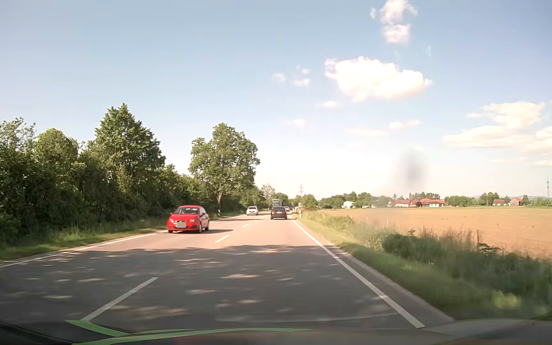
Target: Follow the waypoints while adhering to traffic rules and regulations
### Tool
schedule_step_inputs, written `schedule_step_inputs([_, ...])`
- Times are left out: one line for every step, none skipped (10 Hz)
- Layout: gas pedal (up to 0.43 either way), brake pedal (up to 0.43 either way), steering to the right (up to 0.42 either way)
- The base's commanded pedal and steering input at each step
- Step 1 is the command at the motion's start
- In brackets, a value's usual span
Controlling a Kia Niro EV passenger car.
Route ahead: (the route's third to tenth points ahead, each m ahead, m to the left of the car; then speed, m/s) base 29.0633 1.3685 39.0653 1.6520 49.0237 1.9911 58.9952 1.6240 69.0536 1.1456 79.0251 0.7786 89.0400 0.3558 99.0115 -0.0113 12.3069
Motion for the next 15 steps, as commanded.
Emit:
schedule_step_inputs([0.138, 0.0, 0.001])
schedule_step_inputs([0.138, 0.0, 0.001])
schedule_step_inputs([0.138, 0.0, 0.001])
schedule_step_inputs([0.138, 0.0, 0.001])
schedule_step_inputs([0.138, 0.0, 0.001])
schedule_step_inputs([0.138, 0.0, 0.001])
schedule_step_inputs([0.138, 0.0, 0.001])
schedule_step_inputs([0.138, 0.0, 0.001])
schedule_step_inputs([0.138, 0.0, 0.001])
schedule_step_inputs([0.138, 0.0, 0.001])
schedule_step_inputs([0.138, 0.0, 0.001])
schedule_step_inputs([0.13, 0.0, 0.001])
schedule_step_inputs([0.118, 0.0, 0.001])
schedule_step_inputs([0.11, 0.0, 0.001])
schedule_step_inputs([0.11, 0.0, 0.001])
